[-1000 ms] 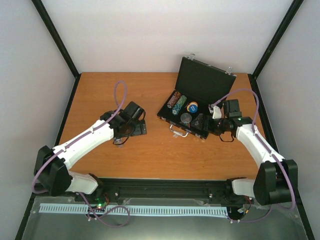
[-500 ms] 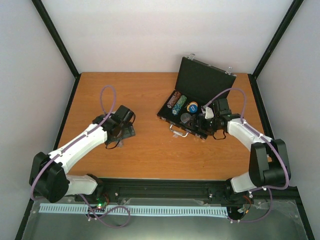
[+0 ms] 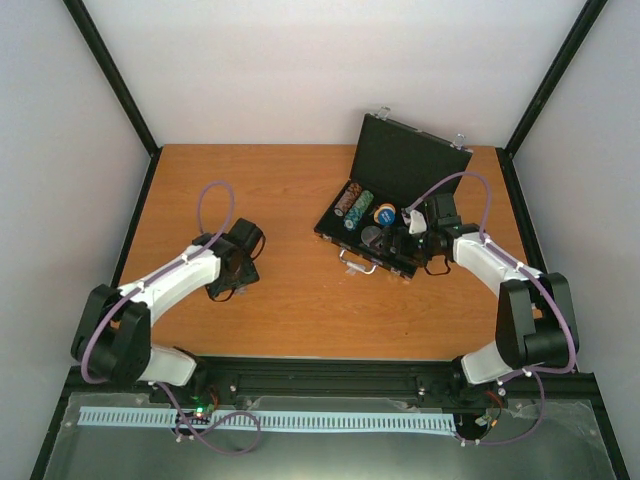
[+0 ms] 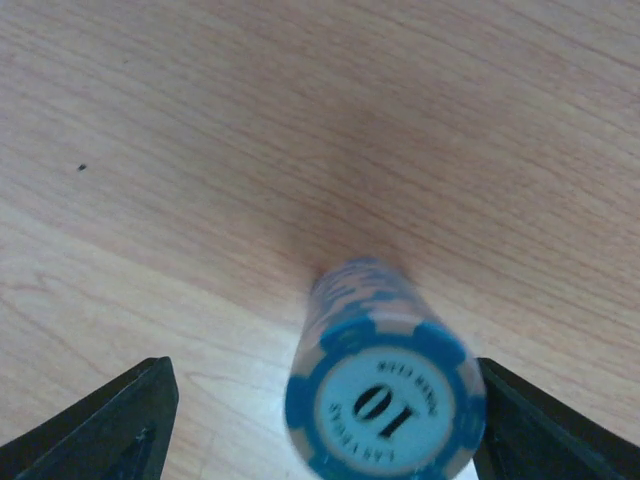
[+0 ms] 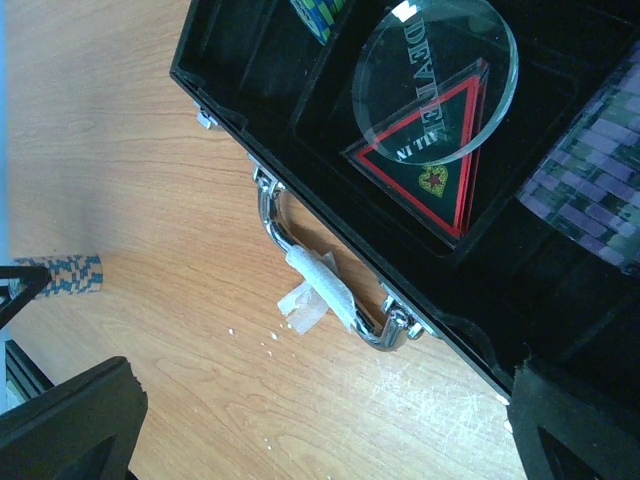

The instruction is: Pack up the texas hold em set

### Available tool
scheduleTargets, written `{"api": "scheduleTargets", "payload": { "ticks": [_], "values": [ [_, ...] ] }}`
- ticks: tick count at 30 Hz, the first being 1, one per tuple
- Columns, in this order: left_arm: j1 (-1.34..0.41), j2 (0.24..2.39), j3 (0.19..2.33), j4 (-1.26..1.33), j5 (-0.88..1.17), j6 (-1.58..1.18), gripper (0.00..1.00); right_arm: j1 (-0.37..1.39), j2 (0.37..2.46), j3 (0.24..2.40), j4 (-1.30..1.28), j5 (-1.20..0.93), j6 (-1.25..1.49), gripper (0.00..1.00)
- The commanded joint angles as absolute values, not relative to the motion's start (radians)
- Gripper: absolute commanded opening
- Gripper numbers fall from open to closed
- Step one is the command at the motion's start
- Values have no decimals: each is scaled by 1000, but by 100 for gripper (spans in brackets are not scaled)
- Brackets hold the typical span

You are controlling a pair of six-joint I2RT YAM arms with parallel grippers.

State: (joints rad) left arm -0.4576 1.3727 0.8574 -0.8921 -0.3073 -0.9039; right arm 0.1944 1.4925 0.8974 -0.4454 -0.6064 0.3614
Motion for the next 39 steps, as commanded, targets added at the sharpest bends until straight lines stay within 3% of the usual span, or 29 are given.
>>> {"api": "scheduleTargets", "payload": {
  "ticks": [1, 5, 10, 12, 16, 17, 31, 39],
  "values": [
    [-439, 1431, 874, -803, -284, -881, 79, 204, 1501, 923, -443, -591, 349, 100],
    [-440, 1479, 879, -753, -270, -871, 75, 204, 1510, 929, -445, -592, 343, 100],
    [-440, 1535, 881, -699, -272, -852, 59, 204, 1517, 943, -463, -592, 325, 100],
    [-440, 1551, 883, -691, -269, -846, 46, 204, 1518, 949, -470, -589, 315, 100],
    [-440, 1549, 883, -693, -252, -847, 7, 204, 1521, 953, -475, -591, 304, 100],
    [-440, 1541, 883, -698, -244, -850, 2, 204, 1525, 955, -475, -593, 303, 100],
    [-449, 1282, 944, -772, -112, -866, 1, 223, 1588, 965, -420, -658, 332, 100],
    [-455, 1249, 967, -797, -97, -875, 1, 225, 1655, 1005, -418, -467, 333, 100]
  ]
}}
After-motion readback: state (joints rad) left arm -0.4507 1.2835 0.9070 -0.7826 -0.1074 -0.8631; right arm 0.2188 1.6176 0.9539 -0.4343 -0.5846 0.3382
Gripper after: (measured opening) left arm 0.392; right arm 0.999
